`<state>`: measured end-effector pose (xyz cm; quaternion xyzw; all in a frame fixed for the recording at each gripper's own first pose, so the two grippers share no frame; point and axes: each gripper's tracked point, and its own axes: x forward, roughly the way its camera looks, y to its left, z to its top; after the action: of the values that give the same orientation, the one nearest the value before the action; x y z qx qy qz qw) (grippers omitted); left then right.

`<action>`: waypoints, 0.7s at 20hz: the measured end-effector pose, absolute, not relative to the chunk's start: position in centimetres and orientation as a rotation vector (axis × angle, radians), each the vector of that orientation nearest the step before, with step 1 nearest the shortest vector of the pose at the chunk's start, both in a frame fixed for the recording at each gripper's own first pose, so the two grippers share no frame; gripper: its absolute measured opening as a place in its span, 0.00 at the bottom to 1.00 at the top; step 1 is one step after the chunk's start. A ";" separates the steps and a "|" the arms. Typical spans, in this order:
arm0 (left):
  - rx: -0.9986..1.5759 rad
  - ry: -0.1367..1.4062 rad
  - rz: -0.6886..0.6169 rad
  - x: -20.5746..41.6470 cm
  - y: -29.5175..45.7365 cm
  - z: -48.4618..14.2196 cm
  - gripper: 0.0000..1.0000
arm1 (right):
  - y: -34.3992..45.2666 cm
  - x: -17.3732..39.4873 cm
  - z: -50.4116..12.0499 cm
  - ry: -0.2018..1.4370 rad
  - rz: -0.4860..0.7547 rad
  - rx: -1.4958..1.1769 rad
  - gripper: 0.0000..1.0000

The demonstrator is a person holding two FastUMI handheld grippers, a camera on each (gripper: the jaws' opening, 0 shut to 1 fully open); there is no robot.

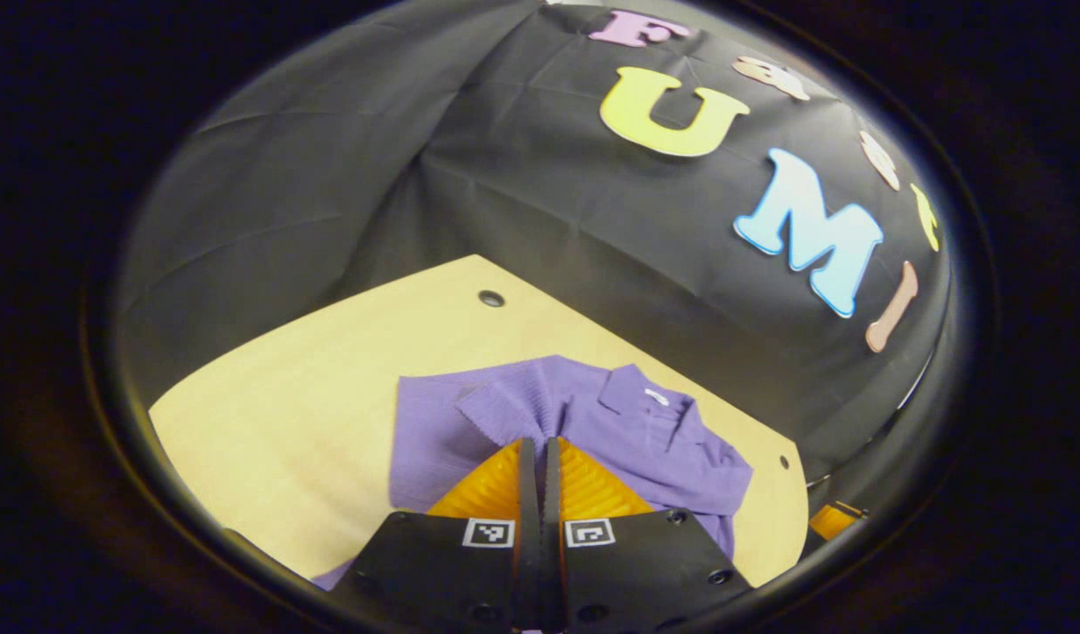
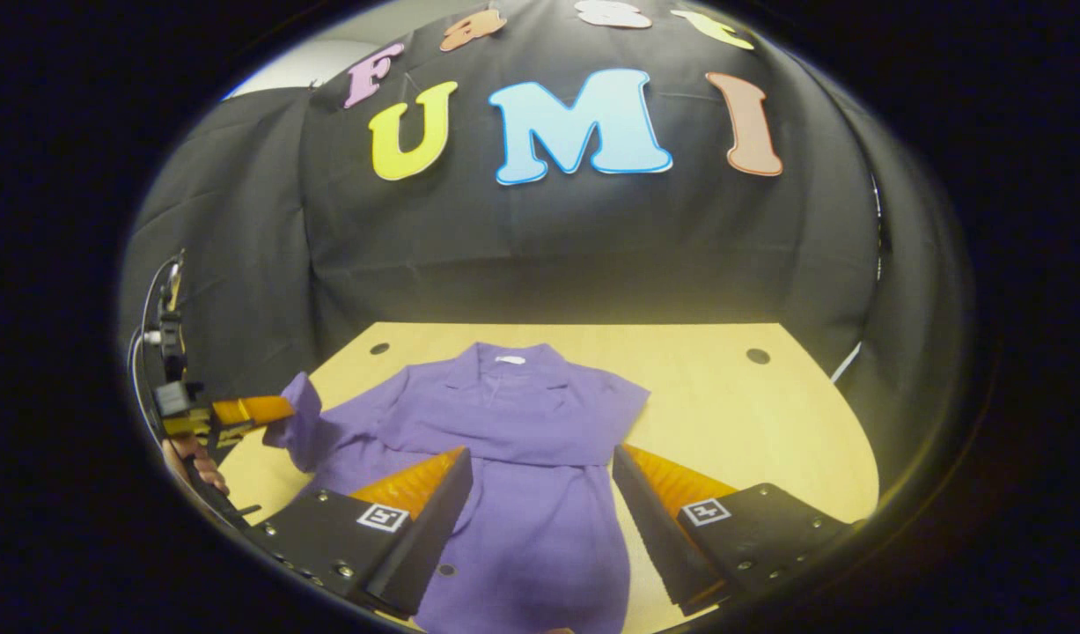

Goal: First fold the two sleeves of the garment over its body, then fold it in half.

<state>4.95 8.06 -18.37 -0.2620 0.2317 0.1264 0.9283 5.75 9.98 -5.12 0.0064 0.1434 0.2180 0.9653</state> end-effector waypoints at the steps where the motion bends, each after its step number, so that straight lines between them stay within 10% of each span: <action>1: -0.535 0.470 0.238 6.0 6.7 -17.9 0.07 | 9.3 5.7 -5.4 0.291 0.435 0.003 0.96; 14: -0.512 0.441 -0.051 18.5 -12.2 -15.5 0.07 | 1.7 6.1 -6.9 0.315 0.356 0.036 0.96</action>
<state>18.53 -12.16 -15.55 -0.2509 0.2162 -0.0250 0.9432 6.09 1.70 -6.94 0.0179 0.1558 0.1765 0.9717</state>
